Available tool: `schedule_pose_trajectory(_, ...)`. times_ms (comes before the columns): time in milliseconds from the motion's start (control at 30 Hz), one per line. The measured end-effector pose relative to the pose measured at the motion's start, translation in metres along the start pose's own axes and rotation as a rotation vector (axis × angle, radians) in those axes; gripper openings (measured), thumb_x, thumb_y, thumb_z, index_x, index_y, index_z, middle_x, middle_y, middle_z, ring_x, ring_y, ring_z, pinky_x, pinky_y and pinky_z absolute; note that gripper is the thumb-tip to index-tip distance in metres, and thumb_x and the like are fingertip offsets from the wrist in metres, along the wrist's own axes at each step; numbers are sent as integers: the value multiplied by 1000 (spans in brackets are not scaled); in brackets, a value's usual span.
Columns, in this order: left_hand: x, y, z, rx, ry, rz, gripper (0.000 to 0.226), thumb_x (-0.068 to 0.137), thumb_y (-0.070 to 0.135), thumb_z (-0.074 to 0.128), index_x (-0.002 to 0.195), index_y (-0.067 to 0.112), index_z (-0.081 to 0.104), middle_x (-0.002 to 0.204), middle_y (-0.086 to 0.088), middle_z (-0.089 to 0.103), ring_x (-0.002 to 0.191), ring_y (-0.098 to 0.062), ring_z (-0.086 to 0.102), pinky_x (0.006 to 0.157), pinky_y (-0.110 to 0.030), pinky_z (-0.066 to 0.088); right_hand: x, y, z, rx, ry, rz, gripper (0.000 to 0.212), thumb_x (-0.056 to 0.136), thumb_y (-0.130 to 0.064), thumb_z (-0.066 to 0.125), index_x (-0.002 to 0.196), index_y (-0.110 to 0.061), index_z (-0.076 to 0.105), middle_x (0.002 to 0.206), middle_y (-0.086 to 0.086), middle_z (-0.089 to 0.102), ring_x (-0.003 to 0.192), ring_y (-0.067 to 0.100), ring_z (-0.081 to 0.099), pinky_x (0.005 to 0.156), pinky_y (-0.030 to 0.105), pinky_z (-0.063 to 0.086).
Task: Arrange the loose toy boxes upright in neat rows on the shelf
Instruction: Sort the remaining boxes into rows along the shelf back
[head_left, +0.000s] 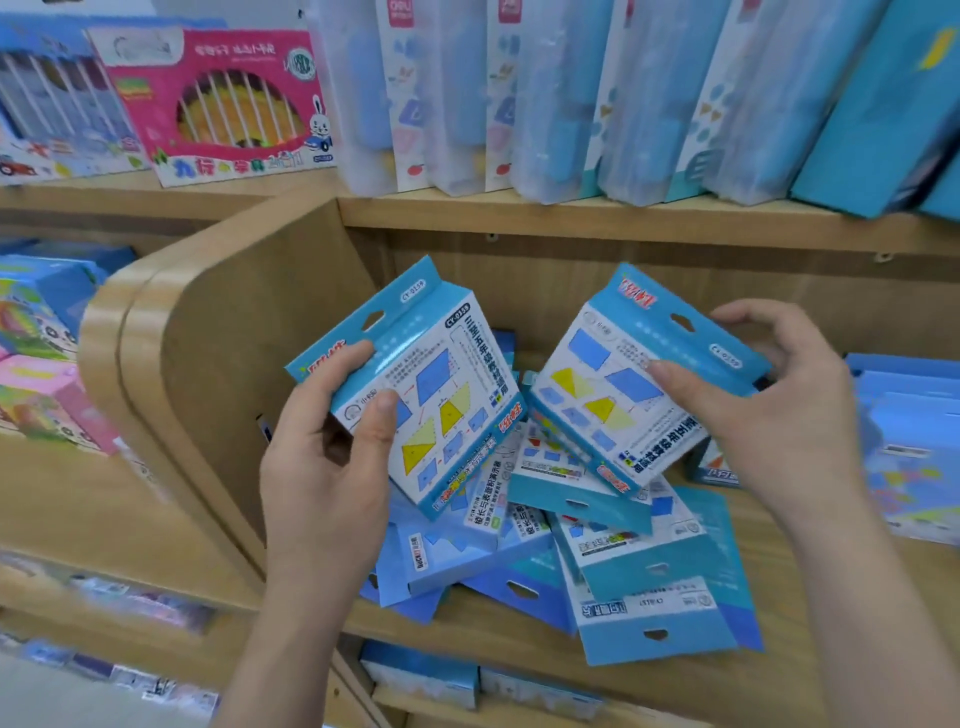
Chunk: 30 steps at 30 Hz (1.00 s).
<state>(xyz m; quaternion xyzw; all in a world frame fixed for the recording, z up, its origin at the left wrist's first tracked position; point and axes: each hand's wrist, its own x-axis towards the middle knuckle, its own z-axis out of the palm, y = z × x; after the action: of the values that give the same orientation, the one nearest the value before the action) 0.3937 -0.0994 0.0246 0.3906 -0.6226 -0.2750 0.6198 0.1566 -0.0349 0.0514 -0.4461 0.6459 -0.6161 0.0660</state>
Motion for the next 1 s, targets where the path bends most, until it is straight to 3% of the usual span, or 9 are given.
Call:
schedule_pose_trajectory(233,0,-16,3,2,-55,-33,30,90,21,56,120,25,56,120,2,58,105,-12,62,70,-21,56,-5,8,8,-97,-62,-15,50,74,-31,77,107,-51,46,92,-20,62,81,-9,61,57,15,51)
schedule_pose_trajectory(400,1,-26,7,-13,-88,-4,30,90,17,56,116,29,57,117,2,57,105,-15,61,71,-20,54,3,11,-3,-192,-262,-2,58,76,-30,76,119,-51,44,95,-25,59,82,-15,57,59,15,48)
schedule_pose_trajectory(500,5,-29,16,30,-112,43,39,90,3,56,109,38,56,110,6,57,103,-7,59,69,-8,47,21,13,-28,-213,-111,-19,54,72,-27,79,118,-40,53,96,-20,63,79,-8,60,66,18,49)
schedule_pose_trajectory(567,8,-27,21,66,-116,97,44,90,-2,56,108,38,55,106,9,54,99,1,56,71,-6,45,32,14,-48,-252,14,-30,51,72,-28,79,116,-33,55,95,-11,65,77,-4,60,64,11,47)
schedule_pose_trajectory(667,16,-16,28,35,-133,185,35,90,5,57,114,31,57,109,7,54,104,-8,57,79,-19,50,36,16,-70,-390,82,-29,51,74,-27,78,118,-28,53,93,-7,61,68,-13,54,54,-2,37)
schedule_pose_trajectory(733,23,-3,35,-30,-163,221,33,88,8,56,118,24,56,112,6,57,105,-13,58,84,-29,52,32,18,-79,-422,84,-12,50,75,-26,77,118,-29,52,94,-8,58,67,-22,51,55,-1,36)
schedule_pose_trajectory(800,28,11,47,-116,-216,228,33,89,7,58,118,21,55,112,9,58,102,-8,60,82,-23,52,26,24,-89,-402,88,7,49,76,-24,76,118,-31,52,95,-10,58,71,-20,51,61,6,38)
schedule_pose_trajectory(867,28,22,62,-209,-276,181,32,89,5,59,116,20,55,108,10,59,97,-4,61,78,-18,52,22,31,-100,-363,106,31,48,77,-22,76,117,-32,52,95,-12,59,74,-13,53,67,18,41)
schedule_pose_trajectory(1000,19,23,87,-317,-376,-32,33,82,14,62,114,20,60,103,8,64,92,-6,66,70,-20,55,14,42,-121,-214,146,95,42,79,-18,74,111,-33,53,94,-15,63,71,-9,58,59,12,45)
